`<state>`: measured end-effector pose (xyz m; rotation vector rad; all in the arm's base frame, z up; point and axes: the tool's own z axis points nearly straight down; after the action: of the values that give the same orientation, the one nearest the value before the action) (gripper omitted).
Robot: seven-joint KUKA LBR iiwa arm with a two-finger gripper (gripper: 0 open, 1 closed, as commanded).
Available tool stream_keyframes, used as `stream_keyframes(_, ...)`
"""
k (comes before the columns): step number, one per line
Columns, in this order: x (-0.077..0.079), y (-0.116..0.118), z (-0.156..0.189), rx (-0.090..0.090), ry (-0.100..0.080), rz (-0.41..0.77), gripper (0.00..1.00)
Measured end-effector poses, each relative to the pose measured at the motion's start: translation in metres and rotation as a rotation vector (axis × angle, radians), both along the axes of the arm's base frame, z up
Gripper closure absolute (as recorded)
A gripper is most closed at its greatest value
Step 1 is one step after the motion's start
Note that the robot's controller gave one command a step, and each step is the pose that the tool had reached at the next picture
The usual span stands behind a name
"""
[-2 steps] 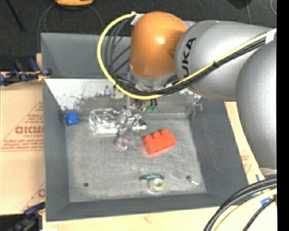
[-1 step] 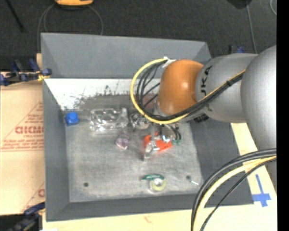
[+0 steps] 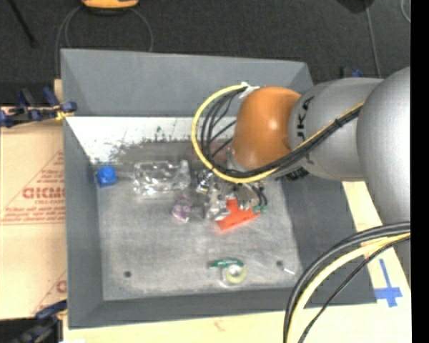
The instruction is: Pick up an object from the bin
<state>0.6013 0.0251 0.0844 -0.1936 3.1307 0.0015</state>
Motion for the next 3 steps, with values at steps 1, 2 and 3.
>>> stream_keyframes(1,0.027,0.004,-0.003,0.001,0.004,0.535,1.0)
stream_keyframes(2,0.026,0.0,-0.008,-0.005,-0.002,0.531,0.0)
stream_keyframes(3,-0.084,0.063,-0.009,-0.003,-0.014,0.496,0.0)
